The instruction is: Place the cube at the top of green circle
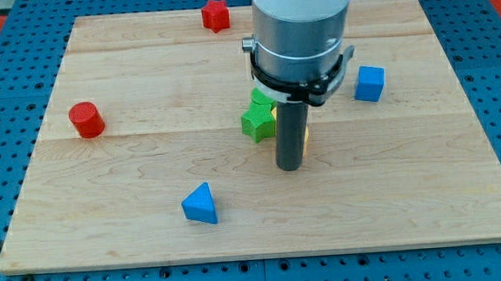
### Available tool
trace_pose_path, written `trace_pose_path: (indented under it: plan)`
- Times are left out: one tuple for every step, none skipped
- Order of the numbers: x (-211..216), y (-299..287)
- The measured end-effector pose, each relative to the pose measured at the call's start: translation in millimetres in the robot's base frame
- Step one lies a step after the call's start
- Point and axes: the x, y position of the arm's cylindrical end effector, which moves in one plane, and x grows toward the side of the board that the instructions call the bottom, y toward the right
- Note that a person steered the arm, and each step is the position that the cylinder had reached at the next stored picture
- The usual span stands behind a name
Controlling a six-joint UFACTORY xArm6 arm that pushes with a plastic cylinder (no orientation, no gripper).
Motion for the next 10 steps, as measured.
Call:
trace_pose_path:
  plan:
    - [-1.7, -0.4]
    - [33.3, 48.6]
    - [-16.3, 131.3]
    - [-78.3, 154.7]
    - [-111.7, 126.8]
    - [-131.8, 98.4]
    - [-146.3, 153.2]
    - [-174.5, 53.3]
    - [-174.7, -41.1]
    - [-183.6, -8.3]
